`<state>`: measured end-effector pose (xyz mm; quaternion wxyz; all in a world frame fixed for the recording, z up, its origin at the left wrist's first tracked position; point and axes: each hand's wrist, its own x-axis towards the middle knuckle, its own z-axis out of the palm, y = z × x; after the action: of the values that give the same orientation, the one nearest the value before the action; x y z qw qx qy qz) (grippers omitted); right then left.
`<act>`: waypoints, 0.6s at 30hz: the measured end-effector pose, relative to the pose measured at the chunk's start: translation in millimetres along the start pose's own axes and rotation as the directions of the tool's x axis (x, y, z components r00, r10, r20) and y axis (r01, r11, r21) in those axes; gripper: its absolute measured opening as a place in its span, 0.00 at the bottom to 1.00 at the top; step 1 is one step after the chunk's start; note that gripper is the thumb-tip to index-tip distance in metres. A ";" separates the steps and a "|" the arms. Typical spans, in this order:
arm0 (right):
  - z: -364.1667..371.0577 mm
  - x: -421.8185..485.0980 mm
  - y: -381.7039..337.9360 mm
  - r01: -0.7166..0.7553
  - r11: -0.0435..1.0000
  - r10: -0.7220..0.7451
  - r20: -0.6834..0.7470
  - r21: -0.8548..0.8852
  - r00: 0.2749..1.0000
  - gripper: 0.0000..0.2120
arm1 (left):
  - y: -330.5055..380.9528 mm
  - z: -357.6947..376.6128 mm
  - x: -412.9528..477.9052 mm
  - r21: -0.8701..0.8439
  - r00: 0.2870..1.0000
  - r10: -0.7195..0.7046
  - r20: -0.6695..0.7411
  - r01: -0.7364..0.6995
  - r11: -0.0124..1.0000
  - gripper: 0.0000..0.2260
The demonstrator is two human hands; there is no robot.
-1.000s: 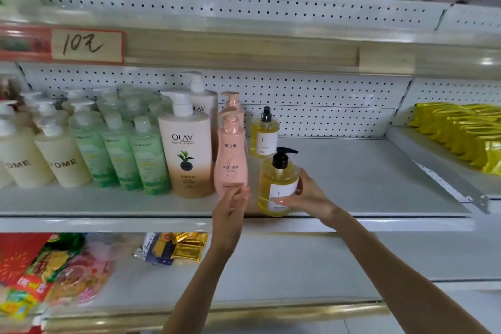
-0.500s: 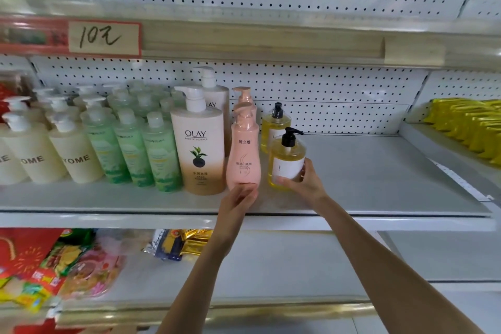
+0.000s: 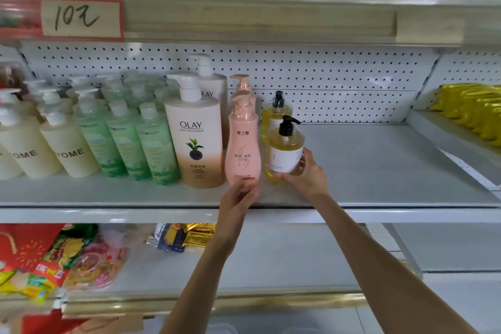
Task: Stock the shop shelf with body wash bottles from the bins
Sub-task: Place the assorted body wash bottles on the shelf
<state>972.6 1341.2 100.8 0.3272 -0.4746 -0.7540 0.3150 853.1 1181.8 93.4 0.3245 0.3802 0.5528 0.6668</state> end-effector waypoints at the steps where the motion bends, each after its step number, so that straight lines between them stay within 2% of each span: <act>1: 0.2 1.0 1.0 -0.005 1.000 0.005 0.015 -0.003 1.000 0.43 | 0.1 0.3 0.0 0.000 1.000 0.003 -0.004 -0.003 1.000 0.04; 9: -2.2 6.0 1.9 -0.018 0.998 0.012 0.117 0.053 0.993 0.42 | 0.4 2.6 -1.8 0.007 1.000 0.018 -0.011 -0.018 1.000 0.05; 13: 0.5 8.2 0.5 -0.038 0.999 0.037 0.059 0.018 0.998 0.45 | -0.1 2.4 -1.4 0.002 1.000 0.014 -0.012 -0.014 1.000 0.05; 18: 0.3 7.3 -0.2 -0.078 0.995 0.076 0.038 0.057 0.996 0.41 | 0.5 2.6 -1.4 -0.005 1.000 0.014 -0.015 -0.014 1.000 0.05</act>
<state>969.8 1347.8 102.2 0.3150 -0.4880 -0.7312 0.3577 856.0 1181.9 93.9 0.3165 0.3780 0.5510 0.6733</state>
